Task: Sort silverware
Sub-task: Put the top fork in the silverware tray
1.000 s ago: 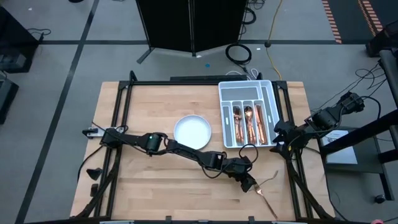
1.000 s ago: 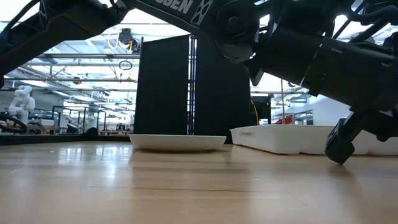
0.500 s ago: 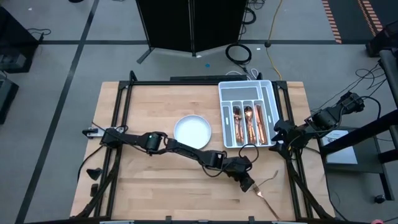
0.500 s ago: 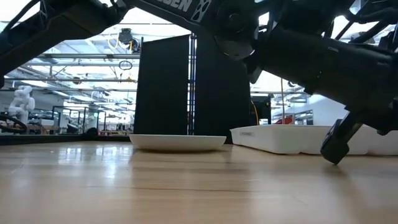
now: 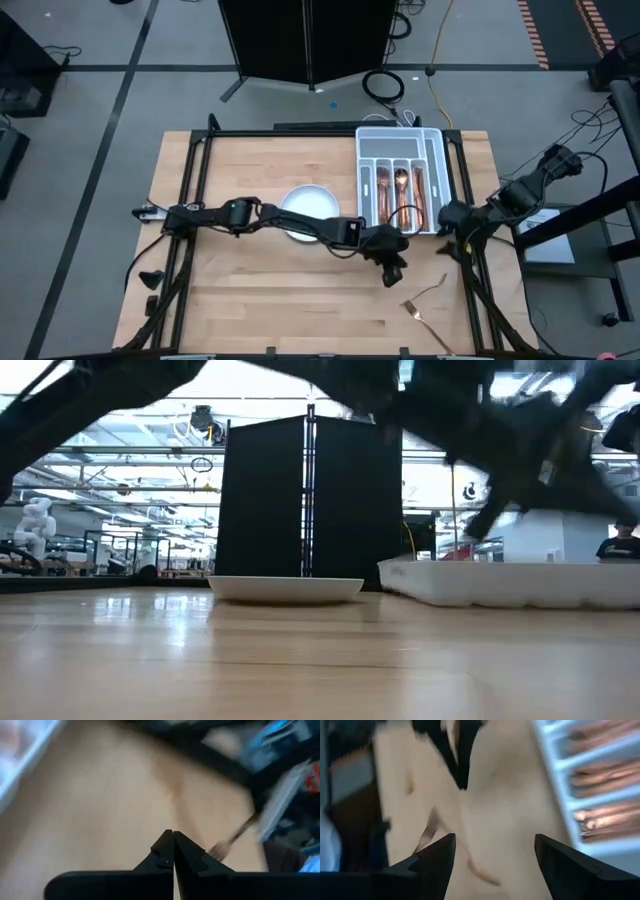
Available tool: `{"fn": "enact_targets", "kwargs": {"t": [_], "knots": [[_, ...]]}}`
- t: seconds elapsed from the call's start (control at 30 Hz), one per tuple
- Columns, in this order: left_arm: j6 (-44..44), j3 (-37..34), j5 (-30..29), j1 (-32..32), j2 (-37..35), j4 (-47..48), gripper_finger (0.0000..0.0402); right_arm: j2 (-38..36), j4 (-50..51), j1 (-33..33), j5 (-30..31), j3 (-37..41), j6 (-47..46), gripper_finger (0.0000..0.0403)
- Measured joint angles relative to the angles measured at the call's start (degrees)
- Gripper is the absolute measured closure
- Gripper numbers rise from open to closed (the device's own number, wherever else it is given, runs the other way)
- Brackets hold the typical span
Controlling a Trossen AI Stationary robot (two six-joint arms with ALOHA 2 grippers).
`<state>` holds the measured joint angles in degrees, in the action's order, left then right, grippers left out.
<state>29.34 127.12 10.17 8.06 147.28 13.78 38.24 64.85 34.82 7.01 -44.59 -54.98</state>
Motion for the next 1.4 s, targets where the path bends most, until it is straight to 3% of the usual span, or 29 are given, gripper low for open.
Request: {"fn": "enact_targets", "kwargs": {"t": [0.17, 0.27, 0.53, 0.77, 1.0, 1.13, 1.33, 1.4], "knots": [[-7.3, 0.2, -3.4, 4.0, -0.8, 0.5, 0.0401, 5.3, -11.0, 4.8, -6.0, 3.3, 8.2, 0.0140], [-13.4, 0.0, -9.5, 6.3, -1.3, 1.7, 0.0401, 10.4, -16.0, 6.7, -8.0, 4.9, 13.8, 0.0140], [-25.2, 0.6, -20.4, 9.0, -12.7, 10.9, 0.0401, 26.0, -20.0, 10.7, -12.8, 6.3, 15.4, 0.0140], [-29.7, 0.1, -23.9, 9.3, -15.8, 20.8, 0.0401, 38.4, -23.5, 14.7, -10.3, 6.3, 15.1, 0.0140], [-28.9, -1.2, -23.8, 8.7, -15.2, 24.0, 0.0402, 44.8, -25.5, 17.0, -7.1, 6.2, 12.6, 0.0145], [-28.8, -0.9, -23.9, 8.4, -16.5, 27.4, 0.0402, 46.8, -25.3, 18.6, -6.4, 5.9, 10.6, 0.0193], [-26.8, -1.0, -23.7, 8.0, -17.4, 26.7, 0.0402, 47.0, -24.9, 20.4, -6.4, 6.0, 8.7, 0.0361], [-24.7, -0.9, -23.2, 8.0, -17.5, 25.2, 0.0402, 46.8, -25.1, 20.9, -5.9, 6.0, 9.1, 0.0390]]}}
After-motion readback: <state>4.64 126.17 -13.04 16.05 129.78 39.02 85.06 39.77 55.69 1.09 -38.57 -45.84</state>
